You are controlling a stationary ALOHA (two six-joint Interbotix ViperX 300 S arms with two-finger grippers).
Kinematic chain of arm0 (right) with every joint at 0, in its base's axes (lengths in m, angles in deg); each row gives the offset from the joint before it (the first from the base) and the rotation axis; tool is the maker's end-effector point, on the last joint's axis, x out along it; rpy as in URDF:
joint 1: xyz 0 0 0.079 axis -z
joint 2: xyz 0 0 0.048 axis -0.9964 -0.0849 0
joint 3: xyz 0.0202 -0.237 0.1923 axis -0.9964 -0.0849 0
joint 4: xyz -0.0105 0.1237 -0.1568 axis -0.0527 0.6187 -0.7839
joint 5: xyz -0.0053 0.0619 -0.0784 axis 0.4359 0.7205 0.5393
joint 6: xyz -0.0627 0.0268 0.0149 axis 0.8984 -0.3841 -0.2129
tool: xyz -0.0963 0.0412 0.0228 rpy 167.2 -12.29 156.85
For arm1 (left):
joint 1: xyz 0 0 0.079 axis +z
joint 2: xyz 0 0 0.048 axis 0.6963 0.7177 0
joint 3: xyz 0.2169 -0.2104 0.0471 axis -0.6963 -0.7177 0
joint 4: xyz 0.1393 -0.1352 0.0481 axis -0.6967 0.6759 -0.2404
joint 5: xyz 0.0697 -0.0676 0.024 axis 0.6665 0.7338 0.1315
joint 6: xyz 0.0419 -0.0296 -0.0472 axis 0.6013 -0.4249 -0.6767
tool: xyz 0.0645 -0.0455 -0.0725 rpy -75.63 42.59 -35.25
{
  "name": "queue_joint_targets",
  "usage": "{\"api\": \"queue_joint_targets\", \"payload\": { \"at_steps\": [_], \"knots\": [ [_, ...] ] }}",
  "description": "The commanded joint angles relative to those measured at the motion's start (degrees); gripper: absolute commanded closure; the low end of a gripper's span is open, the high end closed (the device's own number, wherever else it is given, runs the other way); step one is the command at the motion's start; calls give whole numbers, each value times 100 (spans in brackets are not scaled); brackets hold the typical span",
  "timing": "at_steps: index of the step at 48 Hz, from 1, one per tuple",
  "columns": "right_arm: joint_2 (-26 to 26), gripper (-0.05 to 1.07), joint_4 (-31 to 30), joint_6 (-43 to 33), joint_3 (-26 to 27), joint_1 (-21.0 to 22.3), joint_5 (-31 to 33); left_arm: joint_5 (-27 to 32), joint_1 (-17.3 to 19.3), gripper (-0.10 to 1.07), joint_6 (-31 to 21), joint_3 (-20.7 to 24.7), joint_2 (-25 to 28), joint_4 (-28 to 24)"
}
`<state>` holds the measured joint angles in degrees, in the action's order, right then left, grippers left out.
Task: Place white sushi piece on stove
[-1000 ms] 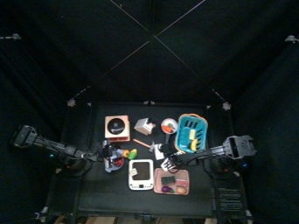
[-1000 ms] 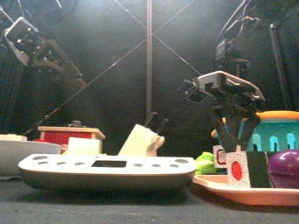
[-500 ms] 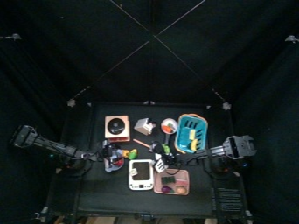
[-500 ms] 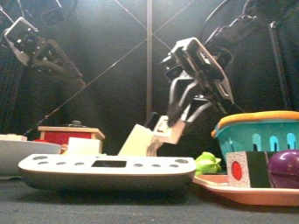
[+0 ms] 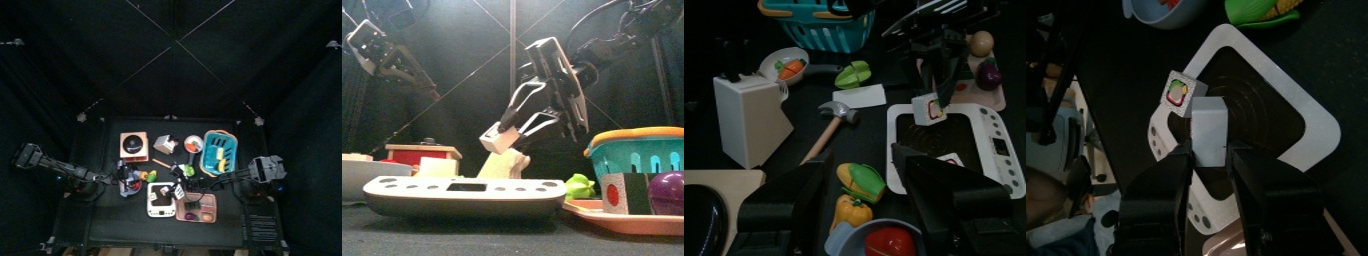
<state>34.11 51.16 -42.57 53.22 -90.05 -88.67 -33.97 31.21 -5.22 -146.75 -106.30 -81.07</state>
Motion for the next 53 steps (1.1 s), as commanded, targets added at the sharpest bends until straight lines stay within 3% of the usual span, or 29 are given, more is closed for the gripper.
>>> {"api": "queue_joint_targets", "payload": {
  "at_steps": [1, 30, 45, 53],
  "knots": [
    [9, 40, 35, 0, 158, -35, -105, 9, 9, 11, -9, 62, 0, -9],
    [-185, 39, 132, -9, 185, -53, -105, 9, 9, 11, -9, 70, 9, -9],
    [-176, 22, 132, -18, 193, -62, -18, 9, 18, 11, -9, 62, 9, -18],
    [-176, 20, 132, -9, 211, -44, 211, 9, 9, 11, -9, 62, 9, -9]
  ]
}}
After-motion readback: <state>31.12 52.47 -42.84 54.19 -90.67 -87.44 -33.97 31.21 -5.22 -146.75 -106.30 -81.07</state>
